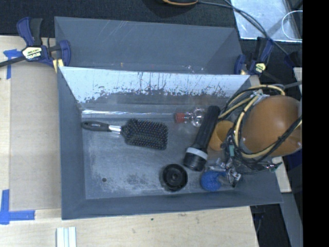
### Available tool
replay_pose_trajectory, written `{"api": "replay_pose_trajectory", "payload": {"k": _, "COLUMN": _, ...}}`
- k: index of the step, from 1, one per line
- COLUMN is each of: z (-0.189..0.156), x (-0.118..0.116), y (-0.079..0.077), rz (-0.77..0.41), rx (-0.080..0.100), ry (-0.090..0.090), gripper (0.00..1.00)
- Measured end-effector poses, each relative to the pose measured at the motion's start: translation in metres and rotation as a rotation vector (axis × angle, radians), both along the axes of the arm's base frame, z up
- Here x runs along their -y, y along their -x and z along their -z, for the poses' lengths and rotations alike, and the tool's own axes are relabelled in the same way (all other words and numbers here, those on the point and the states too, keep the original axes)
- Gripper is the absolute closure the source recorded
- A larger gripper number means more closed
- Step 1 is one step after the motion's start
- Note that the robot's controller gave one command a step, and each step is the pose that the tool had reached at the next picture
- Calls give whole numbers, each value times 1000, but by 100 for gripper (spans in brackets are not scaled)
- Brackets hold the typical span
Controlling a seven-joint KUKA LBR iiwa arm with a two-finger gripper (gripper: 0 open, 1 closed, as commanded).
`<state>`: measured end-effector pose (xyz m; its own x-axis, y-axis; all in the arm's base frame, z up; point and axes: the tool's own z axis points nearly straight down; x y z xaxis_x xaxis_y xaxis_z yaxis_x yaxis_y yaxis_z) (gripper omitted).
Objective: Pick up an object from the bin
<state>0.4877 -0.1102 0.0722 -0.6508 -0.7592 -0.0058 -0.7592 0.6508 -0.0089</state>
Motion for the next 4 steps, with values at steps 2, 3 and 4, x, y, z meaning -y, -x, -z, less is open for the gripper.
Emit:
{"api": "replay_pose_trajectory", "payload": {"k": 2, "z": -8, "x": -1, "y": 2, "rz": 2, "rx": -8, "ry": -3, "gripper": 100}}
{"api": "replay_pose_trajectory", "payload": {"k": 3, "z": -33, "x": 0, "y": 1, "rz": 3, "rx": -2, "ry": -2, "gripper": 100}}
{"api": "replay_pose_trajectory", "payload": {"k": 4, "z": -46, "x": -1, "y": 1, "rz": 4, "rx": -3, "ry": -2, "gripper": 100}}
